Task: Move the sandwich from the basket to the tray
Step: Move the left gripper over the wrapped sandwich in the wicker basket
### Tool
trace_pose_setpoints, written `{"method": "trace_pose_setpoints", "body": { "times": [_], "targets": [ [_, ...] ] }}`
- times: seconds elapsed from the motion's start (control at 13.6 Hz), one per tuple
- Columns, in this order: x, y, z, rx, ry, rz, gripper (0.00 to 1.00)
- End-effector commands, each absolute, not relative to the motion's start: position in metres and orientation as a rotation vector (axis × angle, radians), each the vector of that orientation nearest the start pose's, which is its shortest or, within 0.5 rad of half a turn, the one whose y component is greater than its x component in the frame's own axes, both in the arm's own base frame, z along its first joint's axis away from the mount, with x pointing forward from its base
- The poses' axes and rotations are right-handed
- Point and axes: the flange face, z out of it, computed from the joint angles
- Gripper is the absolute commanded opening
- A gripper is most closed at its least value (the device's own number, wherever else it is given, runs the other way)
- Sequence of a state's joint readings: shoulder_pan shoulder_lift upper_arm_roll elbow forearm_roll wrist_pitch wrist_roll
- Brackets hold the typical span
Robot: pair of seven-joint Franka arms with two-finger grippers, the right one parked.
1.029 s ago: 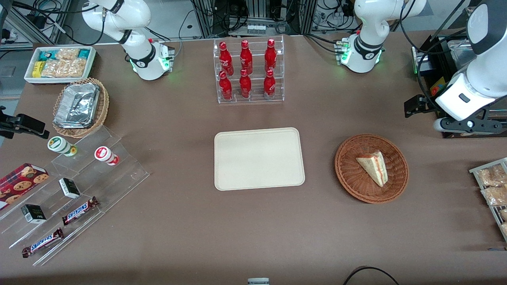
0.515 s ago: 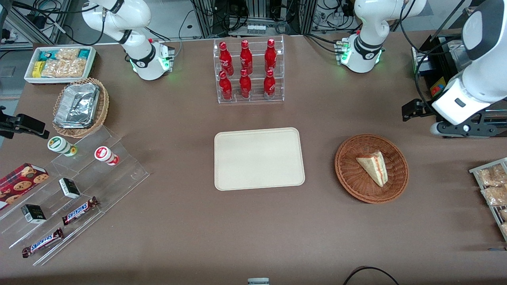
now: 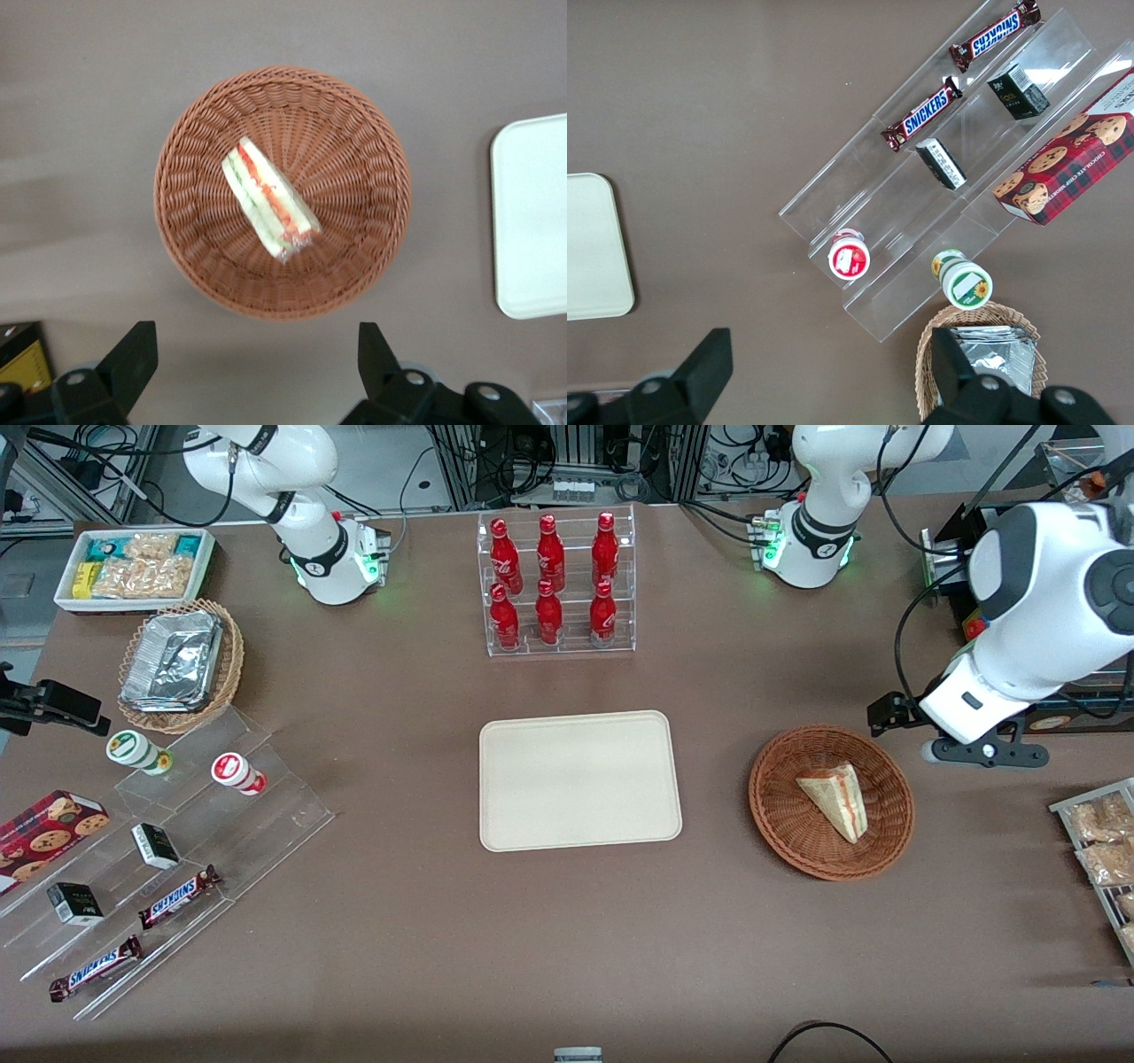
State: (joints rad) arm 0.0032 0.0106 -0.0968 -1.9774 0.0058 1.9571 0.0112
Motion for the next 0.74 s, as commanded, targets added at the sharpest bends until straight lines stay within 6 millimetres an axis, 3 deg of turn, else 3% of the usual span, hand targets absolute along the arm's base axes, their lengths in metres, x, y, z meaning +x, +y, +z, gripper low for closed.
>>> {"method": "trace_pose_setpoints", "body": {
  "times": [0.0, 0.29, 0.51, 0.66],
  "targets": [
    [0.544, -0.051, 0.436, -3.128, 0.182, -0.012, 1.00],
    [0.537, -0.050, 0.396, -3.129, 0.171, -0.116, 1.00],
    [0.537, -0.048, 0.384, -3.132, 0.148, -0.130, 1.00],
    [0.538, -0.048, 0.375, -3.140, 0.033, -0.126, 1.00]
  ]
}}
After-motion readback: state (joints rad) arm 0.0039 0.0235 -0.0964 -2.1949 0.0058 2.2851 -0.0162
